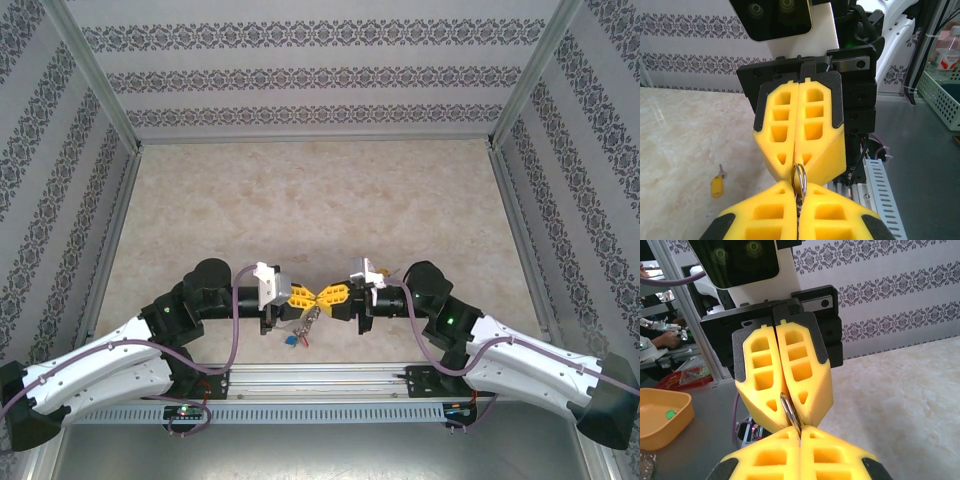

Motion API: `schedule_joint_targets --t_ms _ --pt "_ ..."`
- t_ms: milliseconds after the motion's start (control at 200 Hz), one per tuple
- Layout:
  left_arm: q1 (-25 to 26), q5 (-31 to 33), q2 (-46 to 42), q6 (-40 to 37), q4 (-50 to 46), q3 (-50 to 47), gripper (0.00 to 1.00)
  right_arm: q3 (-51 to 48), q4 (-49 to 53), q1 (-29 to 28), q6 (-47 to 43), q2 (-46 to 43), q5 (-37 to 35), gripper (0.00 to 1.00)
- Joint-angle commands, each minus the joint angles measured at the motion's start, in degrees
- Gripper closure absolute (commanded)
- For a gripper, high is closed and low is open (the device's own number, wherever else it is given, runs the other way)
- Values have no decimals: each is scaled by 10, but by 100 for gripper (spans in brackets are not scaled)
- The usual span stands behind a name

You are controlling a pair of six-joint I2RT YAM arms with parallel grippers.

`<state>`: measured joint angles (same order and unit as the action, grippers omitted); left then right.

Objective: Put the keys on the keyring

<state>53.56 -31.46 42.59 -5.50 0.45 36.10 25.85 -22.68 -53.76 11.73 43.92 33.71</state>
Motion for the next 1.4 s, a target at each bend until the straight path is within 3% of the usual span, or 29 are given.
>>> schedule_joint_targets --t_ms 0,90,145,325,620,969,1219,1394 --pt "4 7 -11 -22 -24 1 100 17 29 2 -16 -9 -19 94" --pt "4 24 -7 -34 -44 11 100 40 99 1 -45 -25 -42 71" --pt "5 35 0 -42 -58 17 100 49 136 1 -61 -40 -63 64" --pt "5 46 31 -52 -71 29 100 95 243 -2 -107 -60 -86 61" --pt "7 15 64 -67 -131 77 100 145 359 -41 -160 -6 -123 53" --pt "8 -36 97 -81 -197 119 100 142 354 -46 -180 -7 -131 56" --pt "8 -41 112 -92 -220 136 100 160 363 -46 -203 10 -124 69" --pt "8 -42 112 -94 -222 139 100 163 360 -46 -203 19 -99 71"
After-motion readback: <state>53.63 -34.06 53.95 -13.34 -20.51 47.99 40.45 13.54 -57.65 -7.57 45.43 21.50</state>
